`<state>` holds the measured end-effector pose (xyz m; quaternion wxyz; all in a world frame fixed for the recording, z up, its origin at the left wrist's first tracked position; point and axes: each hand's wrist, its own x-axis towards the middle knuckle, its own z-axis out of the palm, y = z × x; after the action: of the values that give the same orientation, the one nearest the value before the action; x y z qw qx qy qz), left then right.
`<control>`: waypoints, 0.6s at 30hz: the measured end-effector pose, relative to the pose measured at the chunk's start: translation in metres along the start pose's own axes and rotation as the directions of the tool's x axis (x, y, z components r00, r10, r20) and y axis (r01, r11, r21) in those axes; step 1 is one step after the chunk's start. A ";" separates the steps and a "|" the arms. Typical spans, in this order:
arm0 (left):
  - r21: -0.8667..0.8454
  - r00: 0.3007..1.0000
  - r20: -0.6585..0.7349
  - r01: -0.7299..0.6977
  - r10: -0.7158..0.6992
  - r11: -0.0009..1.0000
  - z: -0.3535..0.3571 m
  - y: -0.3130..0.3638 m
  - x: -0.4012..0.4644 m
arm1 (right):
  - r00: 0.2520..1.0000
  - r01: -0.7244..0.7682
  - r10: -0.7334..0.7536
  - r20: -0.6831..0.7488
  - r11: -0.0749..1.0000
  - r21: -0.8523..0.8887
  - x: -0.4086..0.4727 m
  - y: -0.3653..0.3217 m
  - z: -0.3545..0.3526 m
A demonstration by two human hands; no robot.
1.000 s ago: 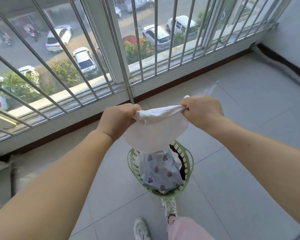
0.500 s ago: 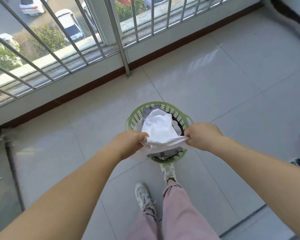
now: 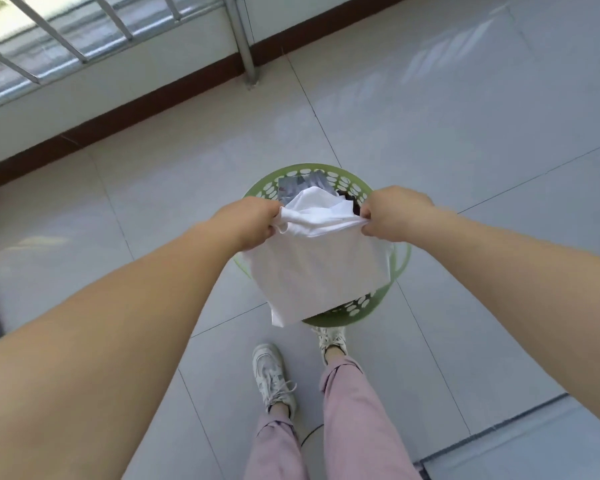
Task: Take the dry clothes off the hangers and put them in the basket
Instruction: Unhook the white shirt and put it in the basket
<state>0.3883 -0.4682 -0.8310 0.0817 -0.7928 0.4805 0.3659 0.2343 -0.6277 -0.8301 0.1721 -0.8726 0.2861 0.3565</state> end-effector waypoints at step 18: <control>-0.133 0.970 -0.085 0.216 -0.228 0.967 0.122 -0.013 0.149 | 0.999 0.043 -0.044 0.032 0.999 0.030 0.160 0.006 0.089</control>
<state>0.3782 -0.5069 -1.0200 0.0490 -0.8624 0.3688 0.3432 0.2773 -0.6473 -1.0075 0.1971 -0.8700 0.2695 0.3627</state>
